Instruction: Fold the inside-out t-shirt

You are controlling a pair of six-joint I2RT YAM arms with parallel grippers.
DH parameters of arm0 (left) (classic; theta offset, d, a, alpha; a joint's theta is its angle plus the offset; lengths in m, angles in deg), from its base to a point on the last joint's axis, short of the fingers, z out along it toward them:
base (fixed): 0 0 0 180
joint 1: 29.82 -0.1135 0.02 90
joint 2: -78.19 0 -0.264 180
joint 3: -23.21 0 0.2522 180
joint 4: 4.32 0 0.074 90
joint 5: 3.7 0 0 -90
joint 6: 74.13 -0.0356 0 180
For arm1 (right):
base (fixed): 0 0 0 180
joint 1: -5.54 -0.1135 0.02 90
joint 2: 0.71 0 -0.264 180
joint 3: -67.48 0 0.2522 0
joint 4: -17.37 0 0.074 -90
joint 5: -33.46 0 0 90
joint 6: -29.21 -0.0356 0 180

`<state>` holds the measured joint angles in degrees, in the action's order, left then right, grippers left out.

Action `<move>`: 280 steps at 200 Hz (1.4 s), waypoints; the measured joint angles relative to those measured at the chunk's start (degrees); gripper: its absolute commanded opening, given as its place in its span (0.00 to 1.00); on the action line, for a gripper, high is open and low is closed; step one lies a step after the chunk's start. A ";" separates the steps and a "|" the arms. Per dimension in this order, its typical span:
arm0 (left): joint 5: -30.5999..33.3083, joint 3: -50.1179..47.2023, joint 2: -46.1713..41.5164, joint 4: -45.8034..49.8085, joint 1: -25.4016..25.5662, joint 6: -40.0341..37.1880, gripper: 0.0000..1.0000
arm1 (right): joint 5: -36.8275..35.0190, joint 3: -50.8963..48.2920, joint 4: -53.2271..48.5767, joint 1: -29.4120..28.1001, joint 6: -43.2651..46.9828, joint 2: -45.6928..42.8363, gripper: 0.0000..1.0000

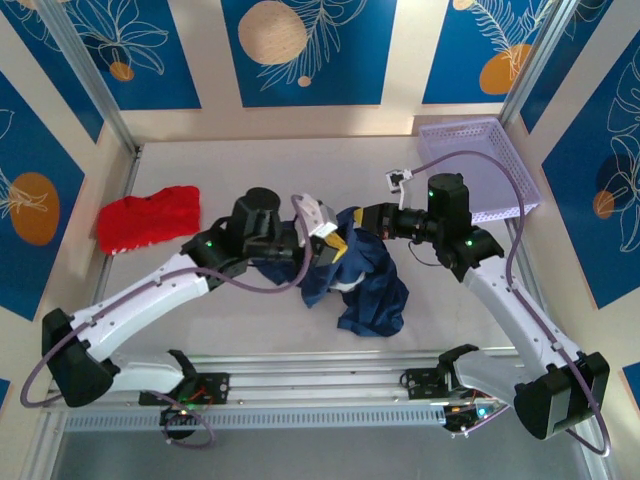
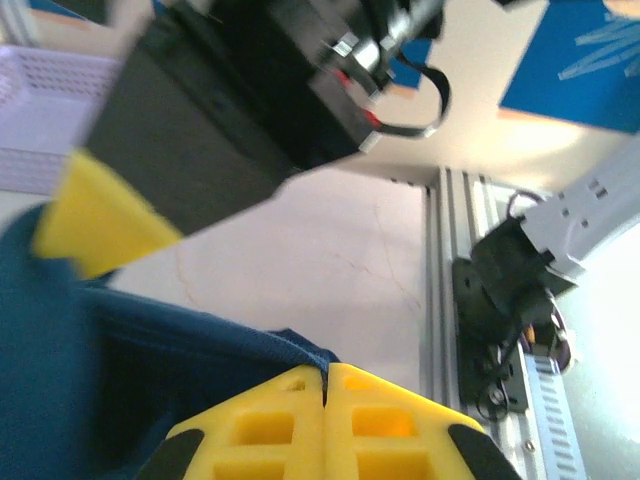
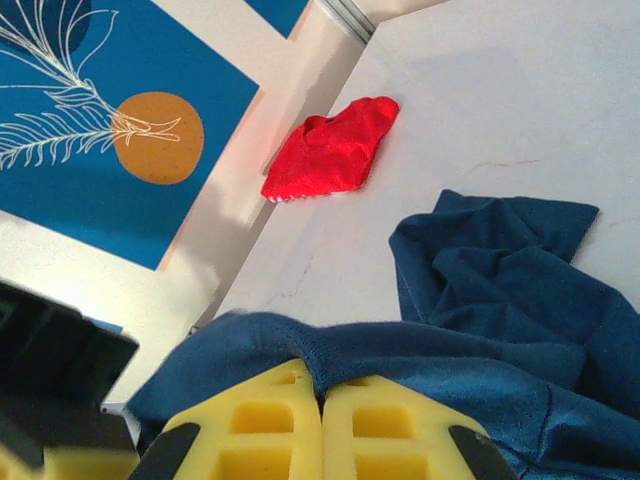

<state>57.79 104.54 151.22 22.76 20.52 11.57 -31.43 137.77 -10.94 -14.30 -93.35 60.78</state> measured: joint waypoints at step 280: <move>8.00 -3.28 10.23 -4.61 -7.34 12.79 0.27 | 0.81 -0.07 -1.64 0.79 5.60 0.17 0.00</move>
<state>65.79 101.26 161.45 18.15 13.18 24.36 -30.62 137.71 -12.58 -13.51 -87.75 60.96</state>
